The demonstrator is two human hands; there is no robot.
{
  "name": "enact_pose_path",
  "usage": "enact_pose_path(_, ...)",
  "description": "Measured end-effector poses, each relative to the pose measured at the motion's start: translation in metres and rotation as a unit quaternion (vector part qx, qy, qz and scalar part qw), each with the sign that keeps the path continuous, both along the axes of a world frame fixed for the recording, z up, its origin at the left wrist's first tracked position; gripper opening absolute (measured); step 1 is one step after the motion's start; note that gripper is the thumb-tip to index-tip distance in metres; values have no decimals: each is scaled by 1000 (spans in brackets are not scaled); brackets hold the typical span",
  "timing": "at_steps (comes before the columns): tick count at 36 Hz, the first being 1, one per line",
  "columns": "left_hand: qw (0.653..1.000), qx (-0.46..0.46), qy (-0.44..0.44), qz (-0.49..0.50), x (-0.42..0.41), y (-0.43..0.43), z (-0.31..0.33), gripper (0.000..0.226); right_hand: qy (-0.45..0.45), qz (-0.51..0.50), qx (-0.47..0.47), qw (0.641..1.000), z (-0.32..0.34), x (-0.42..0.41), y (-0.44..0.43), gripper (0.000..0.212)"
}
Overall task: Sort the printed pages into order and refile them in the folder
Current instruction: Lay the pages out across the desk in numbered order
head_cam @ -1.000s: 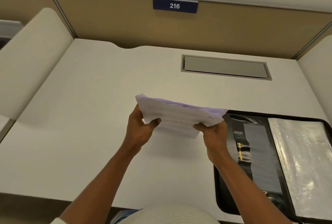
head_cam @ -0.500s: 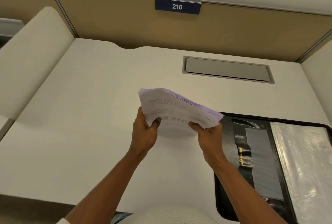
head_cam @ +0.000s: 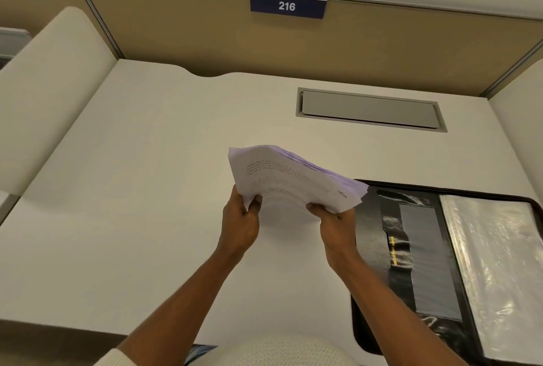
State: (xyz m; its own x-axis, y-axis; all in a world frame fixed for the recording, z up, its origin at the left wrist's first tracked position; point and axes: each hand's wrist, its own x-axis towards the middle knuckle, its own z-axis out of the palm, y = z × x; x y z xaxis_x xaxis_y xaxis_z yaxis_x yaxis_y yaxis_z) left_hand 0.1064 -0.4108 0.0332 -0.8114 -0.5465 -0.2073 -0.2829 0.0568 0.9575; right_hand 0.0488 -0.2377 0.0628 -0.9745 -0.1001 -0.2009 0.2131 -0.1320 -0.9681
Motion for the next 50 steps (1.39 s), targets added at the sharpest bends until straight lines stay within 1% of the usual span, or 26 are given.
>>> enact_pose_path(2, 1000, -15, -5, -2, 1, -1, 1, 37, -4, 4, 7, 1000, -4, 0, 0, 55)
enact_pose_path(5, 999, -40, -8, -3, 3, -4, 4, 34, 5, 9, 27, 1000, -7, -3, 4, 43)
enact_pose_path(7, 998, -54, -9, -14, 7, -7, 7, 37, 12, 17, 51, 998, -10, -6, 9, 34)
enact_pose_path(9, 997, -70, -9, -31, 11, -8, 8, 38, 23, 28, 86, 996, -14, -8, 16, 30)
enact_pose_path(12, 995, -87, -20, -44, 16, -10, 8, 23, 46, 52, 128, 989, -19, -8, 27, 35)
enact_pose_path(14, 993, -97, -42, -51, 19, -10, 6, 14, 50, 64, 154, 985, -23, -8, 34, 33)
enact_pose_path(17, 988, -112, -87, -63, 22, -8, -1, 9, 24, 80, 176, 981, -33, -5, 39, 30)
enact_pose_path(21, 976, -126, -153, -87, 25, -2, -17, 15, -25, 93, 193, 976, -55, 3, 42, 28)
enact_pose_path(24, 963, -158, -193, -98, 27, 3, -26, 20, -54, 99, 208, 972, -73, 10, 44, 28)
enact_pose_path(26, 952, -180, -225, -101, 30, 5, -35, 19, -76, 108, 223, 966, -82, 15, 44, 28)
enact_pose_path(28, 941, -200, -252, -107, 31, 7, -41, 19, -77, 117, 250, 958, -86, 20, 43, 29)
enact_pose_path(30, 928, -226, -274, -111, 30, 13, -38, 29, -62, 120, 285, 949, -89, 23, 42, 30)
enact_pose_path(32, 915, -251, -293, -117, 30, 19, -33, 46, -47, 120, 330, 935, -90, 24, 41, 37)
enact_pose_path(33, 904, -281, -299, -124, 30, 22, -31, 57, -42, 118, 348, 929, -91, 24, 40, 44)
enact_pose_path(34, 885, -328, -300, -138, 30, 25, -29, 68, -35, 115, 365, 923, -93, 24, 40, 51)
enact_pose_path(36, 839, -433, -284, -165, 30, 29, -29, 85, -12, 107, 401, 910, -95, 27, 39, 62)
enact_pose_path(37, 818, -467, -283, -179, 28, 31, -28, 88, 1, 103, 419, 902, -96, 28, 39, 66)
enact_pose_path(39, 784, -507, -284, -219, 23, 34, -26, 85, 20, 99, 437, 894, -98, 30, 39, 76)
enact_pose_path(40, 773, -512, -284, -242, 20, 37, -24, 83, 27, 99, 439, 892, -100, 30, 39, 81)
enact_pose_path(41, 770, -513, -274, -260, 17, 40, -22, 79, 33, 98, 439, 893, -100, 30, 39, 84)
enact_pose_path(42, 776, -511, -253, -269, 14, 43, -21, 74, 37, 96, 437, 893, -101, 30, 40, 86)
enact_pose_path(43, 790, -502, -227, -270, 10, 46, -21, 68, 41, 95, 435, 894, -102, 30, 40, 87)
enact_pose_path(45, 829, -464, -171, -262, 1, 52, -24, 51, 43, 95, 432, 896, -104, 29, 41, 87)
enact_pose_path(47, 885, -376, -145, -235, -11, 61, -26, 30, 44, 94, 427, 898, -105, 29, 42, 89)
enact_pose_path(48, 910, -317, -150, -220, -18, 65, -25, 25, 45, 93, 424, 900, -106, 29, 43, 90)
enact_pose_path(50, 942, -218, -173, -190, -35, 72, -27, 31, 49, 91, 414, 904, -106, 28, 44, 89)
